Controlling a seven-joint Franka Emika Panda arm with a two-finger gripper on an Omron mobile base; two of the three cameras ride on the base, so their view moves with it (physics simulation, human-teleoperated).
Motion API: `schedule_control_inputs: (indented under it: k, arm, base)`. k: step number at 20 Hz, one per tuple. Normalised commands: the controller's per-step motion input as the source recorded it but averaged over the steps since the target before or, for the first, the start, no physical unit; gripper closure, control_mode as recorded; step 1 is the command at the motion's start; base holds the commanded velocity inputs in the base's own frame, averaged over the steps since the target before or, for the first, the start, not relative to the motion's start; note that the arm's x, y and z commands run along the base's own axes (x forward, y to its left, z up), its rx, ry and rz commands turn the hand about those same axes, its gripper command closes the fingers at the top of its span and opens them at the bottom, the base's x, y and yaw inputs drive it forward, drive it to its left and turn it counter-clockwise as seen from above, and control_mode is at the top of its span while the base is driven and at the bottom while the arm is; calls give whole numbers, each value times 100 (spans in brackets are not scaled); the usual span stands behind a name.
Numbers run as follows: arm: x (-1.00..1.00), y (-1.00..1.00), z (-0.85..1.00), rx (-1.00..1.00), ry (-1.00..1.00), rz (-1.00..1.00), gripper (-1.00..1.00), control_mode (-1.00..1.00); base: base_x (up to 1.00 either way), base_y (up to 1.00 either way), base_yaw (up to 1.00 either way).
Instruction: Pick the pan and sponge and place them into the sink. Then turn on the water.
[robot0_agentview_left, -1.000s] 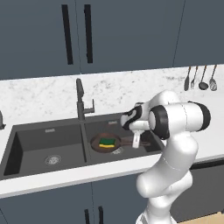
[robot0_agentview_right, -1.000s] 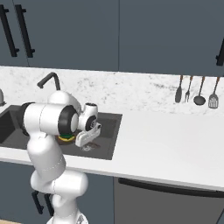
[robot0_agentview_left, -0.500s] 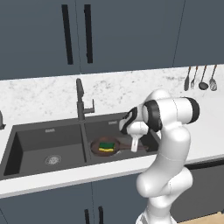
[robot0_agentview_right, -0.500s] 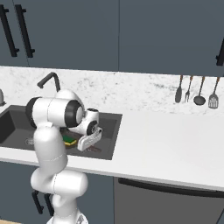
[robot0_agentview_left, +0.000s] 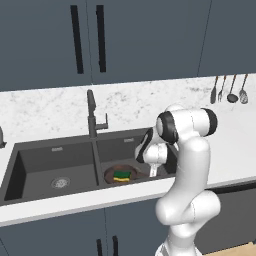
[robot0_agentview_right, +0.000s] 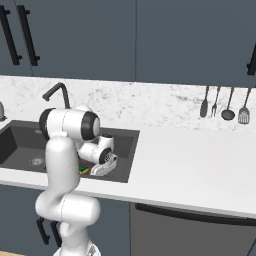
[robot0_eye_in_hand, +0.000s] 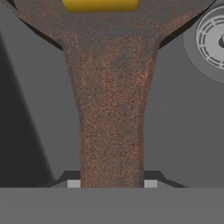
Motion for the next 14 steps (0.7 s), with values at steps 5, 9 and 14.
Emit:
schedule_control_inputs:
  k: [5, 9, 14]
  arm:
    - [1, 0, -46, 0, 0, 0, 100, -100]
    - [2, 0, -23, 0, 0, 0, 100, -100]
    - [0, 0, -2, 0, 0, 0, 100, -100]
  base:
    - [0, 0, 0]
    - [0, 0, 0]
    - [0, 0, 0]
